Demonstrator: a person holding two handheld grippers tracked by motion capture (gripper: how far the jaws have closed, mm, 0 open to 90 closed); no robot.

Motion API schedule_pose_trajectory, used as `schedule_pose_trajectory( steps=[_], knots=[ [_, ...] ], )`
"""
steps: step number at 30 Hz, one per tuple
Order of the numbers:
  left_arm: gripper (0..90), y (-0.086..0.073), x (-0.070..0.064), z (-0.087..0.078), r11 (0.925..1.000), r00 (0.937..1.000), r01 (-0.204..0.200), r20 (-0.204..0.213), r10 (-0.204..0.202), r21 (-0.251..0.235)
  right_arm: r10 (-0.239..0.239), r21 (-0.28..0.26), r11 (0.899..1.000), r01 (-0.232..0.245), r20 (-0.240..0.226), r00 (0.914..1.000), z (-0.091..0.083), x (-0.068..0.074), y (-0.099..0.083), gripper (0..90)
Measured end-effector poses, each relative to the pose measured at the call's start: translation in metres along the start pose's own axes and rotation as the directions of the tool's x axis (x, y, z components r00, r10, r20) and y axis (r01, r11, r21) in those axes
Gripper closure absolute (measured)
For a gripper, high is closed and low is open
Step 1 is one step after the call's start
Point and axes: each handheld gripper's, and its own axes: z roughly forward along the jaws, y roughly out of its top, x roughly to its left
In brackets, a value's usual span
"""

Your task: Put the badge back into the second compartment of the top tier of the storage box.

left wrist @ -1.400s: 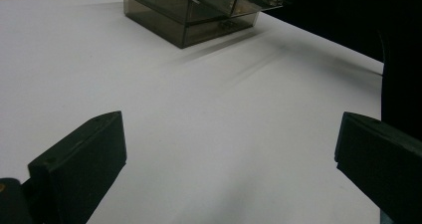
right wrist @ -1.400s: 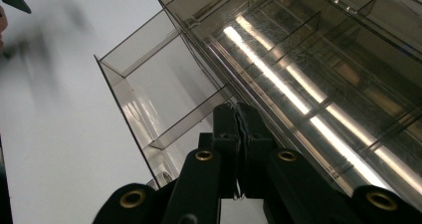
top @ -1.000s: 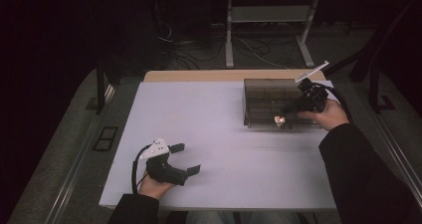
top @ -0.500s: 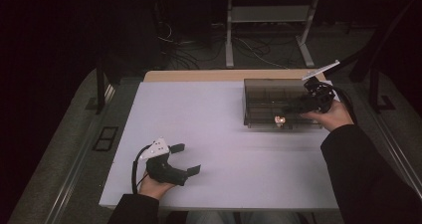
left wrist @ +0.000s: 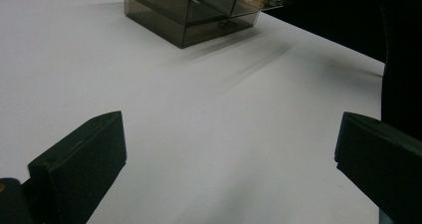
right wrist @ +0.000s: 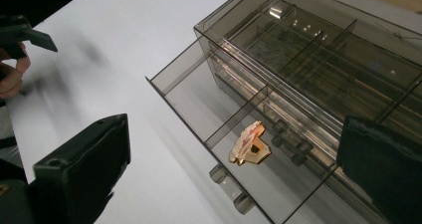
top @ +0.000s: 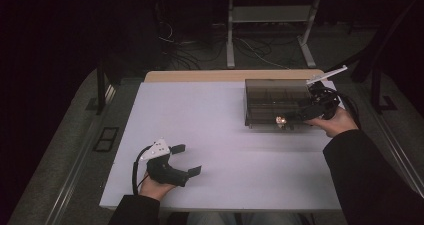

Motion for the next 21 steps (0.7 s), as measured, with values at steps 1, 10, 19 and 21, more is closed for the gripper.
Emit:
schedule_pose_trajectory(
  steps=[1, 10, 19, 21],
  knots=[
    [0.0, 0.000, 0.000, 0.000, 1.0000, 1.0000, 0.000, 0.000, 0.000, 0.000, 0.005, -0.007, 1.000, -0.005, -0.003, 1.0000, -0.001, 0.001, -0.001, 0.0],
    [0.0, 0.000, 0.000, 0.000, 1.0000, 1.0000, 0.000, -0.001, 0.000, 0.000, 0.017, -0.050, 0.999, -0.019, -0.023, 0.9996, -0.008, 0.005, -0.019, 0.0],
    [0.0, 0.000, 0.000, 0.000, 1.0000, 1.0000, -0.001, -0.002, 0.001, 0.001, -0.002, -0.079, 0.997, 0.001, -0.021, 0.9998, -0.013, 0.016, -0.030, 0.0],
    [0.0, 0.000, 0.000, 0.000, 1.0000, 1.0000, -0.001, -0.001, 0.001, 0.001, -0.005, -0.083, 0.997, 0.004, -0.022, 0.9998, -0.013, 0.019, -0.032, 0.0]
  ],
)
